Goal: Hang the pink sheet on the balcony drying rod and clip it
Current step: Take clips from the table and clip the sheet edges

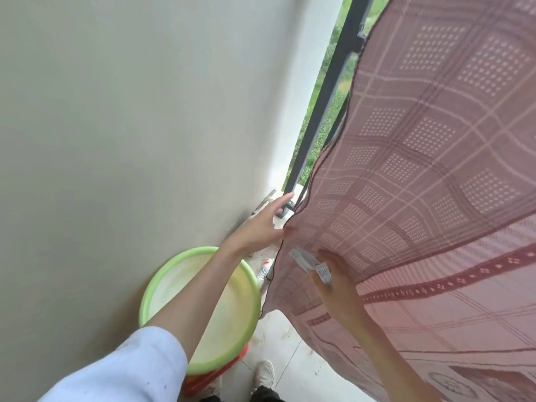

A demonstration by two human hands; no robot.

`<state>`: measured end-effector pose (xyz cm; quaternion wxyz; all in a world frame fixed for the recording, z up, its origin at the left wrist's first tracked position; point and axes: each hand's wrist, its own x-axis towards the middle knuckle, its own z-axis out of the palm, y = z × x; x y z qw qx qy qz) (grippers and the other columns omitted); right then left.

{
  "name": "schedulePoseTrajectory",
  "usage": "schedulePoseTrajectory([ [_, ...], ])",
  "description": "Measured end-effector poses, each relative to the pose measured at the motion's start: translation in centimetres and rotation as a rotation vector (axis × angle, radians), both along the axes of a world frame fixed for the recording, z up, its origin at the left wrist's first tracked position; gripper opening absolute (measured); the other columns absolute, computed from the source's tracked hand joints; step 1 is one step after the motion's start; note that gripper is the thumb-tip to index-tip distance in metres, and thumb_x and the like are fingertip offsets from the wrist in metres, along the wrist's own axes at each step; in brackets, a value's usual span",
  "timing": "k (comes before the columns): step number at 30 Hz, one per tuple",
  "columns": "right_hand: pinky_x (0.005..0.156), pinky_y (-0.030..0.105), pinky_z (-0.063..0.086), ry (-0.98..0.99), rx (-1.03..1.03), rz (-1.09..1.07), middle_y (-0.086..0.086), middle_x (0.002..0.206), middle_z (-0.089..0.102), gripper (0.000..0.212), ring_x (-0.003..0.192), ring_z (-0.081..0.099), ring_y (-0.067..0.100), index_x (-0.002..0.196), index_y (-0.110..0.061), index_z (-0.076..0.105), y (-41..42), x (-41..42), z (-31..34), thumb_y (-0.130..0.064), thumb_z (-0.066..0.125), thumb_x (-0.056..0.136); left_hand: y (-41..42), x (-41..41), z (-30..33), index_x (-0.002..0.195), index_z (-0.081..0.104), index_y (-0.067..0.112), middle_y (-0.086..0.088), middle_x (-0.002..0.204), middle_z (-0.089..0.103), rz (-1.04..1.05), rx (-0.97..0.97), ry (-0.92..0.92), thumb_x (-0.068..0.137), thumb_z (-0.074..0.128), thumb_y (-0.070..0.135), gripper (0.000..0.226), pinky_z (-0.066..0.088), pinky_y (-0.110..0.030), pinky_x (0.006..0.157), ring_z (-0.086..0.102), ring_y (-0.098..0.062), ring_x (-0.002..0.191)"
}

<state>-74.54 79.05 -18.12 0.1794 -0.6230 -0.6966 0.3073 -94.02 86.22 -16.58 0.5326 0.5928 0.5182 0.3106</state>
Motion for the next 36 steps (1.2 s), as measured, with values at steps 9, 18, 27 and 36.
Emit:
schedulePoseTrajectory([
  [9,0.104,0.022,0.027,-0.037,0.026,-0.174,0.007,0.134,0.044,0.033,0.128,0.039,0.019,0.123,-0.005,0.051,-0.7,-2.0,-0.3,-0.014,0.053,0.092,4.3,0.2,0.8,0.125,0.049,0.026,0.0,0.13,0.054,-0.439,-0.017,-0.05,0.077,0.069,0.005,0.056,0.041,-0.043,0.103,0.048,-0.015,0.123],
  [18,0.066,0.031,0.046,0.046,-0.136,-0.373,0.004,0.103,0.057,0.029,0.082,0.057,0.021,0.119,-0.015,0.053,-0.9,-4.7,-0.5,-0.026,0.052,0.092,5.3,-1.9,-0.7,0.069,0.068,0.027,0.003,0.077,0.069,-0.259,0.097,-0.036,0.073,0.072,0.004,0.024,0.052,-0.041,0.088,0.065,-0.014,0.077],
  [27,0.053,0.015,0.048,1.205,-0.437,-0.783,0.009,0.074,0.065,0.011,0.059,0.062,0.009,0.091,-0.002,0.065,-0.8,-10.0,-0.2,0.002,0.057,0.085,4.4,-4.0,-0.2,0.072,0.071,0.027,0.007,0.073,0.071,-0.169,0.039,-0.059,0.075,0.073,0.015,0.012,0.054,-0.038,0.085,0.068,-0.008,0.073],
  [36,0.044,0.015,0.044,1.727,-0.568,-0.838,0.017,0.077,0.068,0.012,0.051,0.06,0.011,0.094,0.0,0.053,-0.8,-13.8,-1.1,-0.01,0.047,0.091,4.8,-4.0,1.6,0.063,0.072,0.026,0.002,0.077,0.074,-0.242,-0.072,0.051,0.069,0.077,0.024,0.009,0.049,-0.041,0.094,0.068,-0.016,0.087],
])
